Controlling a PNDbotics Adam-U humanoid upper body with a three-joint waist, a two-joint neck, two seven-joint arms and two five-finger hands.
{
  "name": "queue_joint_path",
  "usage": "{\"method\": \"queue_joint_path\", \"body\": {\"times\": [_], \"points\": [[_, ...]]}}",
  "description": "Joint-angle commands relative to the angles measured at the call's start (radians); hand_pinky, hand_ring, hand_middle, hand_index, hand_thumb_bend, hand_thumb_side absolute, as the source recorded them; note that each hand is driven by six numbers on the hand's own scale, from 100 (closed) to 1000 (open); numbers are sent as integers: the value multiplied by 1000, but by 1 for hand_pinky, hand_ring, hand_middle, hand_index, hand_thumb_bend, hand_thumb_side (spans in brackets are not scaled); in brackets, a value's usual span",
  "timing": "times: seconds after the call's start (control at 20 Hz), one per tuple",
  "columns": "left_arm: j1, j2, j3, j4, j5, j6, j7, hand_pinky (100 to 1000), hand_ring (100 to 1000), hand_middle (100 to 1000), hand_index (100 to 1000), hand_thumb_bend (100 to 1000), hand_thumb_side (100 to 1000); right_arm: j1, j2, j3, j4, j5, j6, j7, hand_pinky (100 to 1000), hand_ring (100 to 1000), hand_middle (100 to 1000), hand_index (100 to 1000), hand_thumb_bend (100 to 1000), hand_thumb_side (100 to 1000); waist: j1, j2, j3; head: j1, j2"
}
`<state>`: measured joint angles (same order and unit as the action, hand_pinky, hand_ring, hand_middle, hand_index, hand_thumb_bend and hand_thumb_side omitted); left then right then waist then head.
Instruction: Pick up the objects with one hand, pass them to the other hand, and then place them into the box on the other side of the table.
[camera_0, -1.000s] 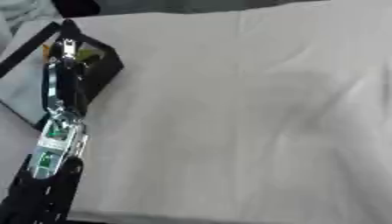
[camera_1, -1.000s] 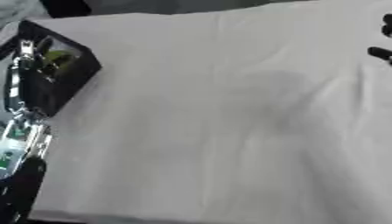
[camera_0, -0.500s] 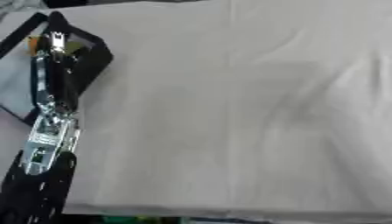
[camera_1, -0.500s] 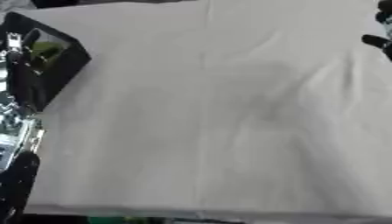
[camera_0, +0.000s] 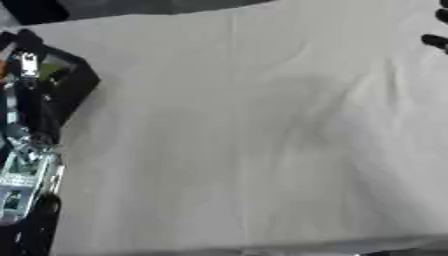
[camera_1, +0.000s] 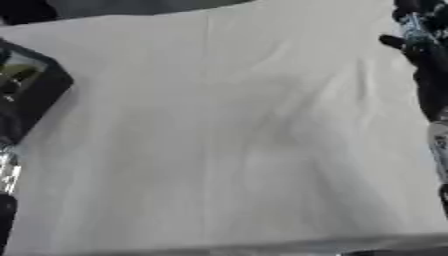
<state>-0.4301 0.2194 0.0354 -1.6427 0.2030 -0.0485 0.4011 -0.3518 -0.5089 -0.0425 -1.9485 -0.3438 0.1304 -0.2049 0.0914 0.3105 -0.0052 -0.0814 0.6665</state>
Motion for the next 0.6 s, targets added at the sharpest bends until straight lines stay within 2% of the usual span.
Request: {"method": "queue_joint_path", "body": {"times": [0.05, 0.3, 0.6], "points": [[-6, 15, 5, -16, 0, -3, 2, 731, 946, 851, 845, 524, 703, -9, -29, -12, -25, 4, 0, -4, 800, 940, 857, 848, 217, 462, 8, 0, 1, -13, -37], [-4, 16, 4, -17, -2, -2, 1, 731, 941, 847, 843, 524, 703, -8, -27, -12, -32, 4, 5, -4, 799, 944, 868, 854, 219, 459, 8, 2, 1, 3, -64], [-5, 14, 9, -18, -1, -3, 8, 730, 936, 842, 842, 534, 697, -5, -29, -10, -37, 5, 8, -9, 799, 947, 868, 853, 221, 459, 8, 3, 2, 24, -61]]}}
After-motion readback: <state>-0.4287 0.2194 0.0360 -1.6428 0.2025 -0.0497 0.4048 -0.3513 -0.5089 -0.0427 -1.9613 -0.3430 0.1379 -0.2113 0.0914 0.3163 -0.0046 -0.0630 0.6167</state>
